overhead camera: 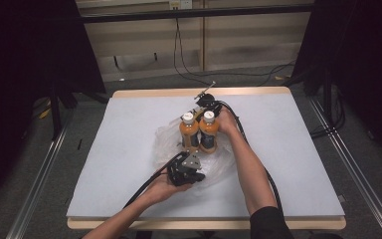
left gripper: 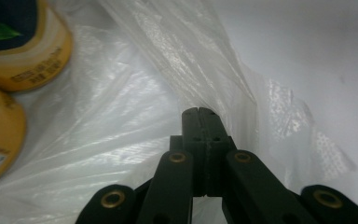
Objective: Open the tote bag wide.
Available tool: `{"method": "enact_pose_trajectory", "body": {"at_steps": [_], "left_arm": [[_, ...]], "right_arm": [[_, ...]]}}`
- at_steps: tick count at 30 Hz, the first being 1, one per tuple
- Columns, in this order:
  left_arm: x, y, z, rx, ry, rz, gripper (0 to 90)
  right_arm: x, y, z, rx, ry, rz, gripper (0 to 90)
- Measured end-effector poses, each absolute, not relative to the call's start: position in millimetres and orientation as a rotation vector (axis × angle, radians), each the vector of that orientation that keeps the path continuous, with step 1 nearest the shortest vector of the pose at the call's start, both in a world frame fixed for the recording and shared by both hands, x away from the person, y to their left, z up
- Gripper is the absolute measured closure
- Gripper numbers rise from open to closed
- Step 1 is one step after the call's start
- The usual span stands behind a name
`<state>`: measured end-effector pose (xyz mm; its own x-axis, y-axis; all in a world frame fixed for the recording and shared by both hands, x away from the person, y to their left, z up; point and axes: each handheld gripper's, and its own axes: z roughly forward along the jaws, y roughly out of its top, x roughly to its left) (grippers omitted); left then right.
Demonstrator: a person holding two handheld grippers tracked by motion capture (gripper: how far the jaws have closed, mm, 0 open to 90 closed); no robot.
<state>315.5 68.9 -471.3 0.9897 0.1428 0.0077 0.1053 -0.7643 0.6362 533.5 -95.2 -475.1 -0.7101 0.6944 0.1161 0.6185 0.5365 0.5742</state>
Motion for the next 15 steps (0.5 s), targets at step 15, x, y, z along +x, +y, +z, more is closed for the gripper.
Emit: {"method": "enact_pose_trajectory", "body": {"at_steps": [15], "left_arm": [[342,82,-480,2.330,0.315,0.049,90.0]], "right_arm": [[525,-107,-462,1.143,2.622,1.112,90.0]]}}
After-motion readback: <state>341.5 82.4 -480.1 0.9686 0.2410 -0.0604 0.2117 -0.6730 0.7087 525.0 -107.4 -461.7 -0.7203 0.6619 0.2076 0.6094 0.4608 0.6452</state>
